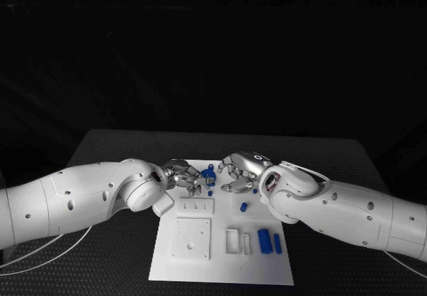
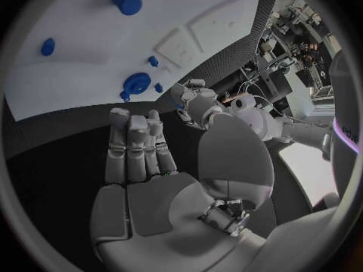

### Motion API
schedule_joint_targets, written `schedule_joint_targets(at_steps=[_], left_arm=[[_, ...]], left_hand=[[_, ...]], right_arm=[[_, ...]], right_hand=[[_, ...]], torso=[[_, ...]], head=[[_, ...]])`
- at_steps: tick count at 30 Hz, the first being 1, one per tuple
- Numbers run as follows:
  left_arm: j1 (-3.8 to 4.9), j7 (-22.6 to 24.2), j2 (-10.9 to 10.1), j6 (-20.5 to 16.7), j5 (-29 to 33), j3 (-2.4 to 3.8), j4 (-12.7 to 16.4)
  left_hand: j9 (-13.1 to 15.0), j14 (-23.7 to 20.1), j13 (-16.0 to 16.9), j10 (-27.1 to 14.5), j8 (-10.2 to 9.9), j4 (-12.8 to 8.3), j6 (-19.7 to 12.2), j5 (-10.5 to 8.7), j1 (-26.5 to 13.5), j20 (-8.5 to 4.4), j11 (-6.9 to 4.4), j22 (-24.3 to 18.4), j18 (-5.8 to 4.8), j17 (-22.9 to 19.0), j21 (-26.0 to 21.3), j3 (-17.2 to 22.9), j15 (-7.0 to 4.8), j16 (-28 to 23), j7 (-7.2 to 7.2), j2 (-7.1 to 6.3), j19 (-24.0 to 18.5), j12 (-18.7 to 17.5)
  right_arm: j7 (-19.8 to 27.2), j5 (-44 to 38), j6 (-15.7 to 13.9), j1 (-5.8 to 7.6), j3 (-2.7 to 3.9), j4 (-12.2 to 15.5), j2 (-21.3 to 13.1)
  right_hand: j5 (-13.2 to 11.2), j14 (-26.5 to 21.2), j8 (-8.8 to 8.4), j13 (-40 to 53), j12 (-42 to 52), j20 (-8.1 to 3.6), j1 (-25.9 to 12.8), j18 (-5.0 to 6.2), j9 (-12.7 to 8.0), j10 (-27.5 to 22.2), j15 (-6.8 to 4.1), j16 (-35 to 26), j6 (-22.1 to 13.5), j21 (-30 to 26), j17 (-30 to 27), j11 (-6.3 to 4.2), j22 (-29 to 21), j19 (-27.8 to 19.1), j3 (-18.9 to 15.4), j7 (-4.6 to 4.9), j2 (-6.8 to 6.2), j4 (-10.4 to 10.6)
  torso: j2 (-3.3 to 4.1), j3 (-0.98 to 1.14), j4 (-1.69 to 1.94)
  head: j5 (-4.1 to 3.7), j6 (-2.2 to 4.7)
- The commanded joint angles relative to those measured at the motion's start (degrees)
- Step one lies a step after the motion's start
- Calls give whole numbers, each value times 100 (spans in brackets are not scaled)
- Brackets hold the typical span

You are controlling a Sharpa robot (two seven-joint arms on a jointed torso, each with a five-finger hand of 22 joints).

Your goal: Assemble the parts on the task board

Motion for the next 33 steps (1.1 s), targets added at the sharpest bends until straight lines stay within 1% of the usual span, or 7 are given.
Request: schedule_joint_targets(at_steps=[1, 10, 13, 15, 20, 28, 33], left_arm=[[4, -23, 12, 12, -222, 4, -30], [4, -488, 33, 284, -1983, 4, -117], [5, -753, 39, 459, -2605, 4, -118], [5, -910, 57, 584, -2920, 4, -147], [5, -1028, 93, 788, -3399, 4, -161], [4, -1267, 179, 1055, -3850, 4, -173], [4, -1395, 212, 1172, -3903, 4, -170]], left_hand=[[286, 9, 93, -4, 59, -359, 621, 2, -80, -817, -68, 35, -82, 14, 74, 435, -75, 93, -535, -19, 56, 108], [486, 120, 218, 48, 121, -429, 700, 70, -146, -891, -159, 94, -40, 12, 224, 563, -189, 242, -589, -130, 158, 273], [510, 123, 228, 40, 116, -449, 696, 73, -142, -901, -164, 99, -35, 4, 237, 602, -204, 251, -592, -160, 164, 284], [530, 125, 235, 36, 111, -469, 695, 80, -135, -906, -168, 102, -33, -2, 245, 640, -211, 259, -593, -174, 165, 292], [572, 114, 242, 15, 87, -517, 681, 108, -134, -911, -166, 106, -39, -22, 258, 741, -212, 269, -588, -233, 154, 298], [616, 96, 246, 2, 61, -563, 682, 130, -177, -909, -150, 107, -54, -45, 260, 849, -192, 279, -582, -271, 126, 305], [714, 91, 262, 9, 16, -793, 706, 352, -389, -911, -151, 117, -68, -75, 289, 1055, -173, 339, -585, -303, 98, 334]], right_arm=[[190, 120, -340, 80, 7, -140, -81], [504, 958, -540, 377, 165, -652, -275], [540, 1380, -493, 486, 280, -804, -344], [587, 1771, -446, 580, 307, -960, -361], [638, 2122, -435, 706, 339, -1212, -402], [665, 2194, -385, 714, 342, -1256, -439], [666, 2194, -386, 714, 342, -1254, -448]], right_hand=[[89, -46, -14, -22, 39, 15, 82, 114, -1, -58, -6, -1, -131, -24, -9, 7, 44, -25, -17, 112, 10, 19], [301, -49, 34, -92, 93, 34, 93, 114, 19, -66, -13, 14, -96, -28, -37, -2, 50, -22, 23, 101, 31, 121], [350, -55, 41, -112, 104, 38, 86, 114, 21, -72, -15, 13, -96, -31, -47, -4, 52, -28, 29, 100, 41, 150], [367, -58, 44, -123, 111, 41, 74, 114, 22, -76, -15, 14, -98, -32, -51, -4, 54, -30, 24, 99, 43, 167], [418, -70, 49, -145, 128, 45, 61, 114, 23, -88, -15, 17, -106, -36, -60, -3, 58, -43, 12, 100, 74, 188], [454, -77, 56, -162, 144, 47, 60, 114, 26, -97, -14, 23, -109, -36, -66, -3, 63, -50, 1, 101, 99, 192], [465, -81, 59, -169, 150, 48, 60, 114, 27, -102, -14, 25, -107, -38, -68, -3, 64, -54, -1, 100, 108, 194]], torso=[[1, -1, 9], [-8, 0, -16], [-2, 2, -19], [-1, 3, -14], [-7, 2, -12], [2, 6, 2], [1, -1, -4]], head=[[10, 11], [42, 14], [45, 8], [51, 0], [46, 1], [78, -36], [74, -46]])
